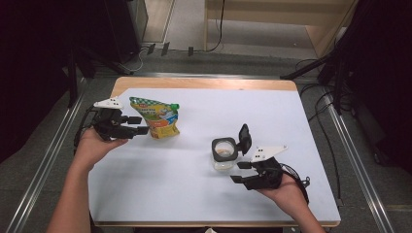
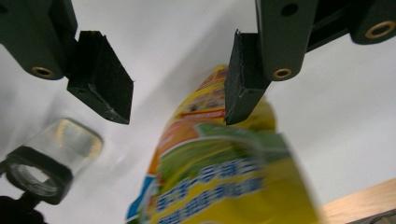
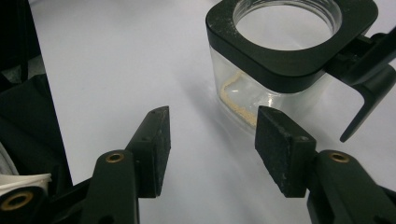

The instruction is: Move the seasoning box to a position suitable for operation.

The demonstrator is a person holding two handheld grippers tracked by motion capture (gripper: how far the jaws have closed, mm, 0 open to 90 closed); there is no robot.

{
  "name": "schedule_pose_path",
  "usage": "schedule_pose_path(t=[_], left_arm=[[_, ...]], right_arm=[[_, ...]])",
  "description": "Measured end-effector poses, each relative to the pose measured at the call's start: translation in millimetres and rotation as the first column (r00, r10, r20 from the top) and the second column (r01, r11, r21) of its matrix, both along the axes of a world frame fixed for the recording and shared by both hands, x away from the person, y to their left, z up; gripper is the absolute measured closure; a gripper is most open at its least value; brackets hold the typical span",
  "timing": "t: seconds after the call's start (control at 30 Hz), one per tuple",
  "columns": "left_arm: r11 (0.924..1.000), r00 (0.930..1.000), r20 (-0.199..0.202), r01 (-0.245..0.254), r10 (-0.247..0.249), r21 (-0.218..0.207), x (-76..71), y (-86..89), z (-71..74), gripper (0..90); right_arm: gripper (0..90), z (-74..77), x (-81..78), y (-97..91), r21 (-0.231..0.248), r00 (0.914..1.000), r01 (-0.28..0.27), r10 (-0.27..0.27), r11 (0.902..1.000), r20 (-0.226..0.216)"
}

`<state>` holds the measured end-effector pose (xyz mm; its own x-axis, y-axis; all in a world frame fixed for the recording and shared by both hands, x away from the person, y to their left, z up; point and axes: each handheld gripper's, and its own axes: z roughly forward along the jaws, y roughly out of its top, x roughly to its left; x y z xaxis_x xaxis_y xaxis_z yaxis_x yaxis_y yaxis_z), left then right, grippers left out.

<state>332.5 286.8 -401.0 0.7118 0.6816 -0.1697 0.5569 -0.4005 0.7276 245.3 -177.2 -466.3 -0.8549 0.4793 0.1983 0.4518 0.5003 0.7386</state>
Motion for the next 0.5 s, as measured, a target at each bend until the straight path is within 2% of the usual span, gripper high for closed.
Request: schedule_pose_path(t=[0.2,0.3,0.43,0.5], left_arm=[[0.9996,0.9996,0.006,-0.026,0.026,-0.006,9.8,10.6,-6.2,38.7],[0.9996,0.9998,0.012,-0.014,0.014,-0.025,15.5,10.0,-9.2,36.9],[0.9997,0.9999,0.015,-0.002,0.003,-0.023,24.5,7.0,-13.0,34.8],[0.9990,0.9997,0.023,0.008,-0.007,-0.044,28.7,5.6,-14.7,34.5]], right_arm=[[46.9,-1.1,-0.3,-0.3,-0.004,1.0000,0.001,-0.001,1.0000,-0.004],[46.9,-1.9,-0.7,0.1,-0.007,1.0000,0.001,-0.001,1.0000,-0.003],[46.8,-2.1,-1.5,-0.3,-0.010,0.9999,0.008,-0.008,0.9999,-0.009],[46.8,-2.5,-2.2,-0.7,-0.012,0.9999,0.011,-0.011,0.9999,-0.012]])
